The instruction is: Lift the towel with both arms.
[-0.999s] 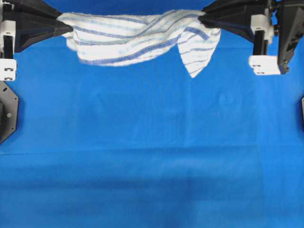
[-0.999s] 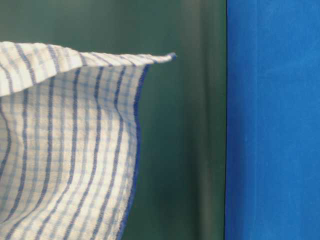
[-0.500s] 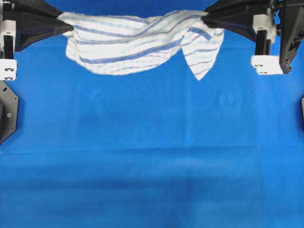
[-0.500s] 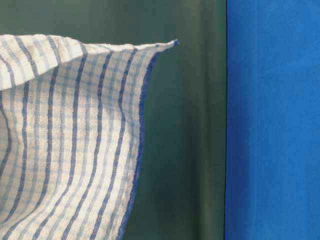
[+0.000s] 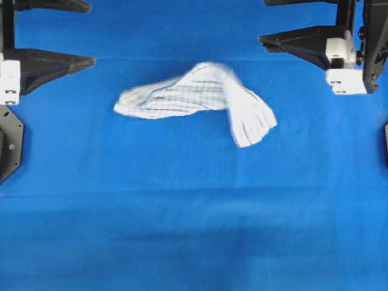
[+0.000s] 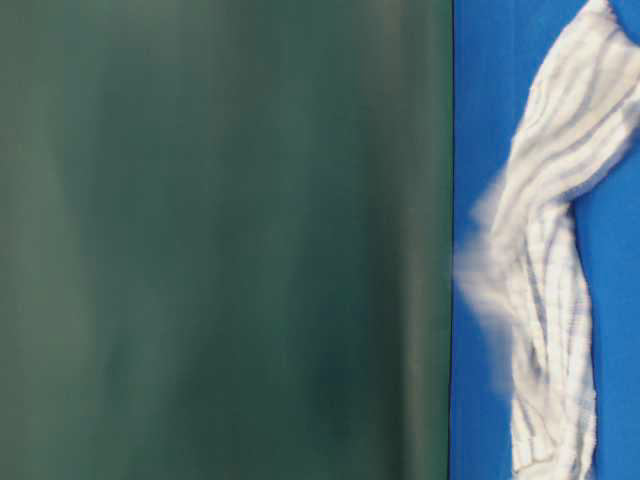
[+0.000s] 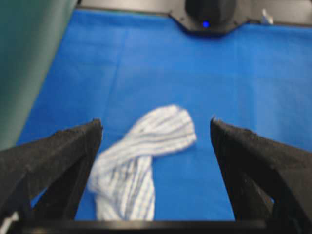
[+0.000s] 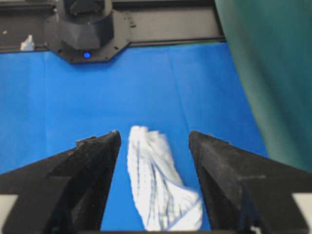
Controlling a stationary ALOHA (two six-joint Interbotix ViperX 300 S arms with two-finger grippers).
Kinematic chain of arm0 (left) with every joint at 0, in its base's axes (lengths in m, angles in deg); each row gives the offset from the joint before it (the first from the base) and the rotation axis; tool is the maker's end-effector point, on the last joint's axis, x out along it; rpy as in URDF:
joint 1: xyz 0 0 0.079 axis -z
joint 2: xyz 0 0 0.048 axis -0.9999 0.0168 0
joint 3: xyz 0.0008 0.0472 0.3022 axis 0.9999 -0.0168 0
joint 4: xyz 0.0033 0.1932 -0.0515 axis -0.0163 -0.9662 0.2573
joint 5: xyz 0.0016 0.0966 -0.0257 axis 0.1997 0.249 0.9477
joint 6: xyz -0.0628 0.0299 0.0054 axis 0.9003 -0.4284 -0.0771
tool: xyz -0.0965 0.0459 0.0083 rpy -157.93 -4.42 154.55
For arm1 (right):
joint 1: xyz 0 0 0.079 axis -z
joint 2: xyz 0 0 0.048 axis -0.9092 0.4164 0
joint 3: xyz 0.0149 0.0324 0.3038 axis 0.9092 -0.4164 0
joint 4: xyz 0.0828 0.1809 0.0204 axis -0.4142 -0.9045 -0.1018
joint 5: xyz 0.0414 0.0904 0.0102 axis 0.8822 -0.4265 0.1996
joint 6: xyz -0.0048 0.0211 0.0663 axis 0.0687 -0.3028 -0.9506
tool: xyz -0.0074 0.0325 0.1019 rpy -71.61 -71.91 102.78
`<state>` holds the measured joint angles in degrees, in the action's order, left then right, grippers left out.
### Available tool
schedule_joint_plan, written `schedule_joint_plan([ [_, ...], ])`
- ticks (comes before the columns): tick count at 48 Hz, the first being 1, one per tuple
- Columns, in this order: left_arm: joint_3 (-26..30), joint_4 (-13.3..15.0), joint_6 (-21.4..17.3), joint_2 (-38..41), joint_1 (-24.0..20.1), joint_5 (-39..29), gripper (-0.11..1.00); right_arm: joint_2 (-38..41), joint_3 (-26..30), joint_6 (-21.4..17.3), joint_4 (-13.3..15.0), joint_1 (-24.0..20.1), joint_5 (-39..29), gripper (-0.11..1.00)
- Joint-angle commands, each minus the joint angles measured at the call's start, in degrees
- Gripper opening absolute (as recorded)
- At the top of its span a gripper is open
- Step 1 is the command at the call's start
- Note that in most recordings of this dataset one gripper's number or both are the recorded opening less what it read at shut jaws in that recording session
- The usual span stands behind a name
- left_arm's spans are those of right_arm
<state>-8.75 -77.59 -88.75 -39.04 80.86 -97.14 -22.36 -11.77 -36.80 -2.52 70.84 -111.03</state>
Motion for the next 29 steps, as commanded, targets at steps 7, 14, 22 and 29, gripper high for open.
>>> schedule_joint_plan([
  [7,-3.5,0.1,0.3,0.9,2.2,1.5,0.90,-0.8,-3.9,-0.6,0.0,-0.3,-0.4,0.63],
  [14,-8.7,0.1,0.3,2.8,2.8,6.0,0.90,-0.7,-9.7,-2.5,0.0,-0.4,0.7,0.63],
  [22,-13.9,0.1,0.3,6.3,2.8,11.2,0.90,0.0,-17.1,-5.8,0.0,-0.7,5.4,0.63],
  [29,-17.3,0.1,0.2,10.1,2.8,14.9,0.90,1.3,-22.6,-8.0,0.0,-0.7,9.2,0.63],
])
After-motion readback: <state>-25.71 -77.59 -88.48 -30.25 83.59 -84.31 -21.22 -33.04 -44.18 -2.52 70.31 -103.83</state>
